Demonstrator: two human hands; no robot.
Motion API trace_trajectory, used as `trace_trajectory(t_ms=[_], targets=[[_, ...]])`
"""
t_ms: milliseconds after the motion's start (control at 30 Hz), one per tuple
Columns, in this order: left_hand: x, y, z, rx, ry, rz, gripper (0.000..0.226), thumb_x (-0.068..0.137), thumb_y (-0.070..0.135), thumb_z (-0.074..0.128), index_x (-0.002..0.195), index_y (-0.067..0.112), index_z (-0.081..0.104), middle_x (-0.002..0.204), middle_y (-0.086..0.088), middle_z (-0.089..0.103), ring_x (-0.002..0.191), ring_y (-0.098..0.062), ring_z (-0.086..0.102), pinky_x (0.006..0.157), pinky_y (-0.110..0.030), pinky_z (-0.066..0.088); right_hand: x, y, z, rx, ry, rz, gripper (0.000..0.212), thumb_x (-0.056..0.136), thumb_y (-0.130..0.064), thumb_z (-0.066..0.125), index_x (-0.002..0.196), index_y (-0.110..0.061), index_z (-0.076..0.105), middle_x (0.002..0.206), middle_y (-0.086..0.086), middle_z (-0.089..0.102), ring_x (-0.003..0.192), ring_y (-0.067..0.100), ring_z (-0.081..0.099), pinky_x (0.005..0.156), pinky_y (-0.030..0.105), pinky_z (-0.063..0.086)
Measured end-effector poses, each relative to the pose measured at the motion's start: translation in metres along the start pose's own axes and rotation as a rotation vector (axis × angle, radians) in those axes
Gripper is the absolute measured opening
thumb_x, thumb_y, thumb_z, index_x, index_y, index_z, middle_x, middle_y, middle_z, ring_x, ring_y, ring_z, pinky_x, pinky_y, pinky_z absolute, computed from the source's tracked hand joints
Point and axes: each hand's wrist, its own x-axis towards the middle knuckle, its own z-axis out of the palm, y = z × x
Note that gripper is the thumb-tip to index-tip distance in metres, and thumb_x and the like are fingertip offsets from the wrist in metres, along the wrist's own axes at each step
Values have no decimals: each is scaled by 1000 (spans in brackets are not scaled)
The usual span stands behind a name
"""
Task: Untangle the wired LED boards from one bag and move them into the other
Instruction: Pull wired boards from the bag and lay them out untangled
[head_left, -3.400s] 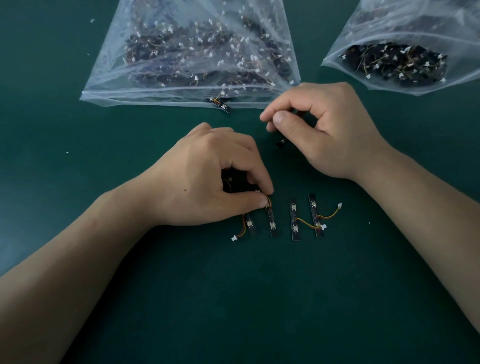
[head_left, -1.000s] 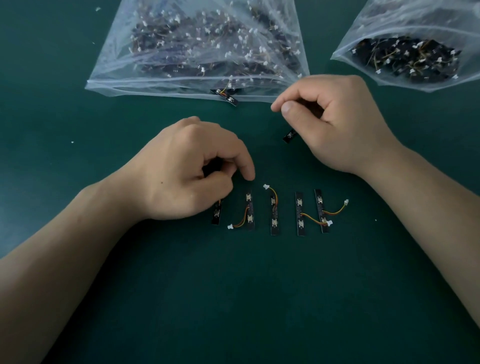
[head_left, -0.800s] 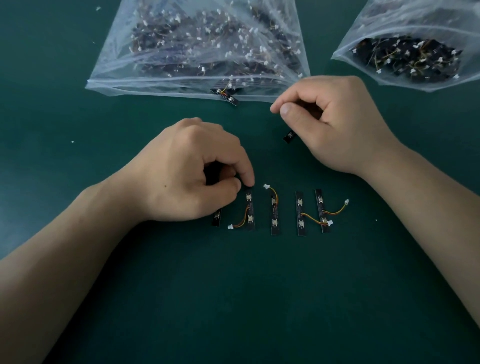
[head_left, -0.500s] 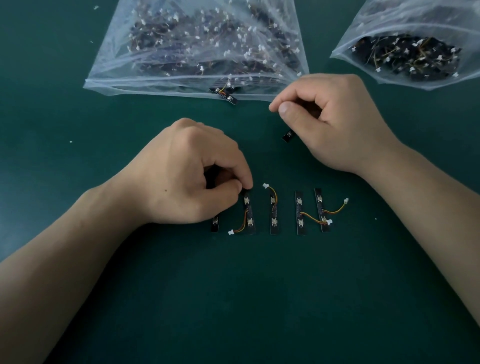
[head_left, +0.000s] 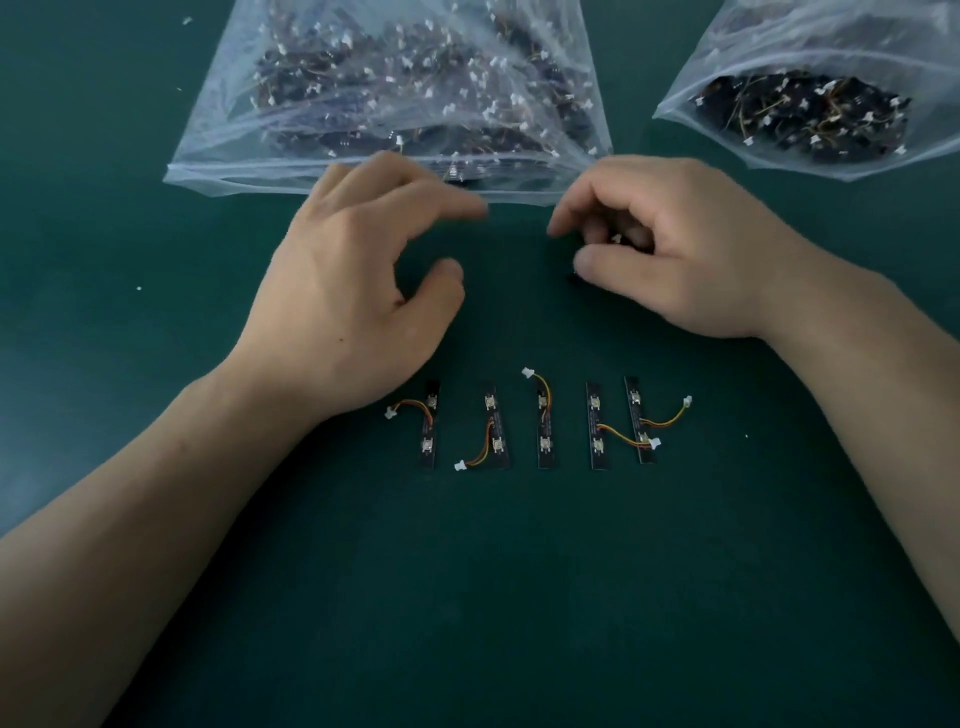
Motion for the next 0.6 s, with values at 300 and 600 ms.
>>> trace_trajectory(t_ms=[300,600], targets=[[1,-4,4,176,-160,-66,55,93,47,52,146,32,57,153,19,47,142,-14,33,106,-30,14,-3,3,8,97,31,-136,25,87,-16,69,111,-16,75,93,-6,61,79,17,56,73,26,45],[3,-4,5,207,-117,-131,76,92,48,50,162,24,33,171,1,22,158,-14,10,117,-32,3,2,6,17,-11,126,-124,35,100,-34,60,132,-23,70,149,-11,55,90,-29,46,81,10,34]])
